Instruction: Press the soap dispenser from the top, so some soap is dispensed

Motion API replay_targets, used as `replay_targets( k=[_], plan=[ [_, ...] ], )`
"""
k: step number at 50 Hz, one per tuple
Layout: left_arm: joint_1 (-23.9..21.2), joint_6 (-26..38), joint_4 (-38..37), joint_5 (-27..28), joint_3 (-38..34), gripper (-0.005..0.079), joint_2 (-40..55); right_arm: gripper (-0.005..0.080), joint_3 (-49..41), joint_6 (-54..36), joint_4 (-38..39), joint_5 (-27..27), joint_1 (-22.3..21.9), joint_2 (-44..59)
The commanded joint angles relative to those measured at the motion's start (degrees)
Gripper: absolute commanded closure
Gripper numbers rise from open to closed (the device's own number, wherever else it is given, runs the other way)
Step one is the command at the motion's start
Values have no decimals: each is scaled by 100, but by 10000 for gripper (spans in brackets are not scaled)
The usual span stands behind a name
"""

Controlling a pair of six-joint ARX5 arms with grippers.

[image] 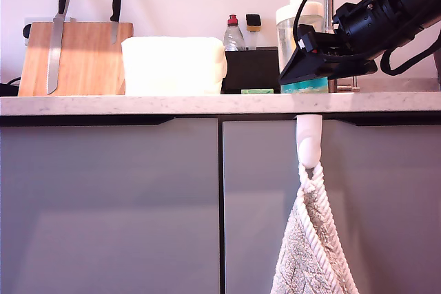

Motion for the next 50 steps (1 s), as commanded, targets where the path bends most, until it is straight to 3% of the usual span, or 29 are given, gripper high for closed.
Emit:
replay_targets(
  k=[1, 9, 19, 50],
  plan=[
    [57, 17, -170, 7, 225, 748, 81, 377, -74, 4, -44, 4, 52, 42],
    [131, 20, -813, 7, 581, 733, 79, 352, -74, 2, -42, 7, 52, 42],
    [197, 173, -1283, 7, 673, 733, 79, 121, -74, -221, -46, 216, 55, 42],
    [195, 317, -1615, 9, 673, 733, 79, 119, -24, 22, 39, 90, 55, -74]
  ],
)
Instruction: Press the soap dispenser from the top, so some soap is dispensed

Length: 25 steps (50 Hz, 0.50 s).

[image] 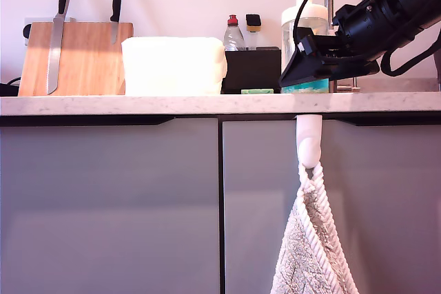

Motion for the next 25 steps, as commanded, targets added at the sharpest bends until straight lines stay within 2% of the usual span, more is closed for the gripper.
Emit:
replay_targets(
  k=[1, 25],
  plan=[
    [-13, 26, -2, 7, -39, 733, 81, 119, -17, 46, 46, -35, 22, -87],
    [-13, 24, 0, 7, -39, 733, 81, 119, 24, 57, -345, 48, -15, -490]
  ],
)
